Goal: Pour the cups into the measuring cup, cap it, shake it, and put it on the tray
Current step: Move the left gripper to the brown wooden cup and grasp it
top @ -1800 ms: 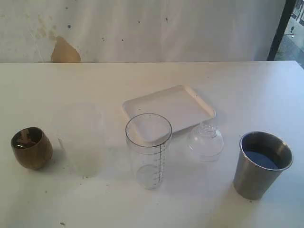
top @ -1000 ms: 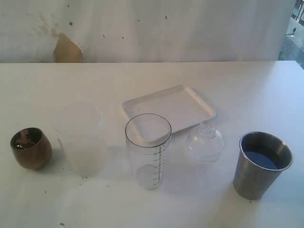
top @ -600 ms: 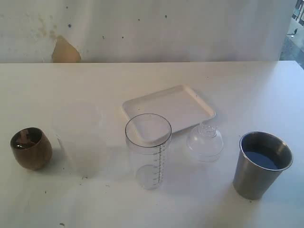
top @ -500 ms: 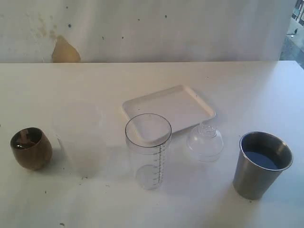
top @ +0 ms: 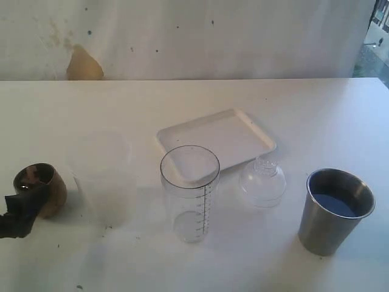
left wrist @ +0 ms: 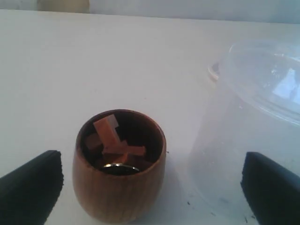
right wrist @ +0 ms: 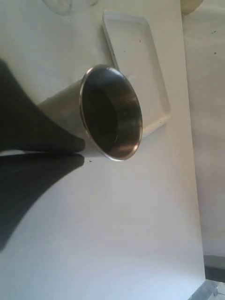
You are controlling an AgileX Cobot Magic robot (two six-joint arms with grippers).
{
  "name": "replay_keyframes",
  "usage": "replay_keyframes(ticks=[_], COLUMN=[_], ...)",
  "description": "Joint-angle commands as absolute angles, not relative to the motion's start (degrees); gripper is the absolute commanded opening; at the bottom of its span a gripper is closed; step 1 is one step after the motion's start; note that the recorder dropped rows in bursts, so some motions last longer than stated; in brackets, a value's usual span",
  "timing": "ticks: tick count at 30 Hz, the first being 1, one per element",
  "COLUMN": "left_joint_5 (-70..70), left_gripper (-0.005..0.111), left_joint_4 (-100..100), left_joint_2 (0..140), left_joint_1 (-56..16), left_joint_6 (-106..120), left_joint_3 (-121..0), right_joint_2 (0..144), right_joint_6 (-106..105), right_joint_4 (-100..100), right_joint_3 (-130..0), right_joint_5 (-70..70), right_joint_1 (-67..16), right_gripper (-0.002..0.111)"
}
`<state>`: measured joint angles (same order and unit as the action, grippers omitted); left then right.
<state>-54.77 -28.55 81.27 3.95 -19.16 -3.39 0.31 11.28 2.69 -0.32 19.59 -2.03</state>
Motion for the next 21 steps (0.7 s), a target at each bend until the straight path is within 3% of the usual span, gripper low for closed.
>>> replay_keyframes(ticks=[1, 21], left_joint_5=[-56.6, -65.4], left_gripper=[0.098, 0.098], left_joint_4=[-29.6, -28.8], left_joint_2=[87.3, 109.4], left_joint_1=[3.9, 3.9], left_joint_6=[-16.7, -8.2], left_joint_3=[-5.2, -12.9], right_joint_2=[0.0, 0.0], right_joint_6=[11.3, 11.3], right_joint_4=[2.9, 2.9], right_joint_3=[0.0, 0.0], right_joint_5=[19.6, 19.6], right_joint_1=[-2.3, -2.3], right_gripper=[0.0, 0.0])
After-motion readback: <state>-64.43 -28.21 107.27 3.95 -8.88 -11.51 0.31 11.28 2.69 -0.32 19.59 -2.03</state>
